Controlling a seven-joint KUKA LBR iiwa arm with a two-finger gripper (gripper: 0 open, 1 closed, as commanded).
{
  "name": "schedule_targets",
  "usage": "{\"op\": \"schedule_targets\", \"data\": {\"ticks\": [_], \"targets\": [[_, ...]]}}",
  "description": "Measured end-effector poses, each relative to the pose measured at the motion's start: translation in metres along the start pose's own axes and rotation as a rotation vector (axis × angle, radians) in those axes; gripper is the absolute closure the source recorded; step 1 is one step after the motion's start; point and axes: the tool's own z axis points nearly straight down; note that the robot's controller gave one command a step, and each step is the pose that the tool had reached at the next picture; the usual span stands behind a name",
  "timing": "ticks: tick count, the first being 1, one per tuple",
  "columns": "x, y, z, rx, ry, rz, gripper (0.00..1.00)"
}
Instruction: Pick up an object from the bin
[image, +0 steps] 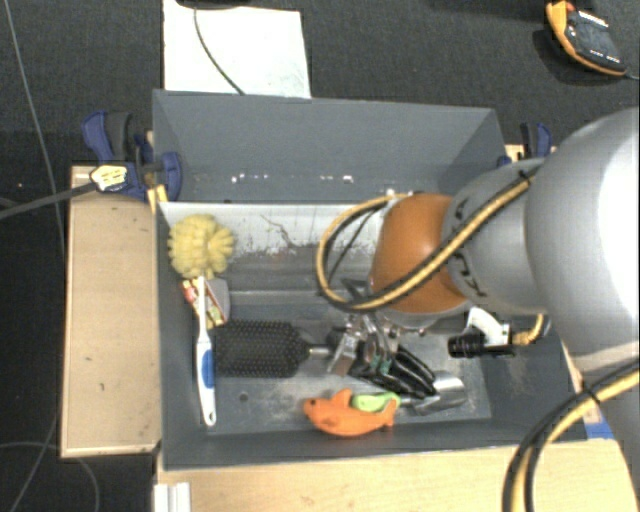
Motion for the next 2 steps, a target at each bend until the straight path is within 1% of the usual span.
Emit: {"op": "schedule_targets", "data": {"ticks": [2], "targets": [[0.0000,0.0001,0.0000,0.000,0.000,0.000,1.00]]}}
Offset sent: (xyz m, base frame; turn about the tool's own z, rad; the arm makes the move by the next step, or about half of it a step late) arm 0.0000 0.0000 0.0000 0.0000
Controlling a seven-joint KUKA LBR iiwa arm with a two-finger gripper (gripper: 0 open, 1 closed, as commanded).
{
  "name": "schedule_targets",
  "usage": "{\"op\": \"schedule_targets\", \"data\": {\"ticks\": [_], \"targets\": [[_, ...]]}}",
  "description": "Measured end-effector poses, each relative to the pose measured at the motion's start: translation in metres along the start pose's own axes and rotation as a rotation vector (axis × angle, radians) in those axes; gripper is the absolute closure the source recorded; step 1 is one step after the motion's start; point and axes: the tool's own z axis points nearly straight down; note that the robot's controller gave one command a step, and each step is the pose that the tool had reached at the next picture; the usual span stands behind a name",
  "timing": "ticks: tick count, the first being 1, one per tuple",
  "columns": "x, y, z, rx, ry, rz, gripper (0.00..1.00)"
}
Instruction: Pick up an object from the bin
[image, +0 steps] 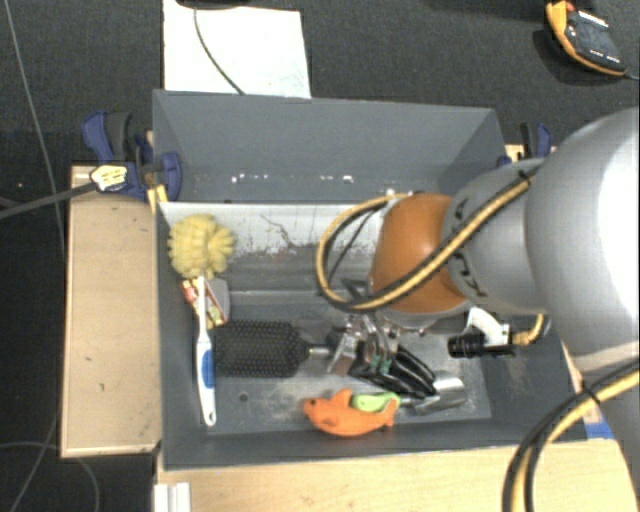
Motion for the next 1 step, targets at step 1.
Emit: {"op": "schedule_targets", "data": {"ticks": [1], "targets": [[0.0111,-0.0059,-0.1030,0.001,0.000,-0.006,1.00]]}}
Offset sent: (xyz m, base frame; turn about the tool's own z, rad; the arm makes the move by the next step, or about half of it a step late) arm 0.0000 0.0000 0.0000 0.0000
